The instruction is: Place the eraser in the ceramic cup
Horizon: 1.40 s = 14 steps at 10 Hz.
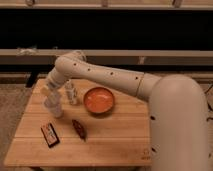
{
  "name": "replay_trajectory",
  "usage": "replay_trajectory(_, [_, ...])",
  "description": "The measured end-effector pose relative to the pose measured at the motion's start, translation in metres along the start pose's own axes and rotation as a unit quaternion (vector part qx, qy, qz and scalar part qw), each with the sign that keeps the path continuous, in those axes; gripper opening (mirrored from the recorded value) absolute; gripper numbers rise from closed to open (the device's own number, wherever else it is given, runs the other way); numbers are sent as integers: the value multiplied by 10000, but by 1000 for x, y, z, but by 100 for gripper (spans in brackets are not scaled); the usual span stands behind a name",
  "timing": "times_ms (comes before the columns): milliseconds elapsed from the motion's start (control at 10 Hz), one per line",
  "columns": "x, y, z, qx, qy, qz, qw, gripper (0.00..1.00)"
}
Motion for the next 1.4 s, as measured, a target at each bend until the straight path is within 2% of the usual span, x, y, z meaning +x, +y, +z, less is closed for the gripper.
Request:
replay_trajectory(300, [10, 12, 8, 104, 71, -194, 9997, 0])
replay_trajectory(700, [0, 14, 24, 225, 193, -298, 9991, 2])
replay_trajectory(1000, [-5, 16, 34, 284, 245, -328, 9988, 29])
replay_trajectory(1200, [-6, 16, 38, 325, 265, -350, 9985, 52])
replay_trajectory(1300, [-6, 15, 41, 352, 261, -361, 9984, 59])
replay_trajectory(1400, [-6, 15, 43, 383, 256, -374, 9982, 62])
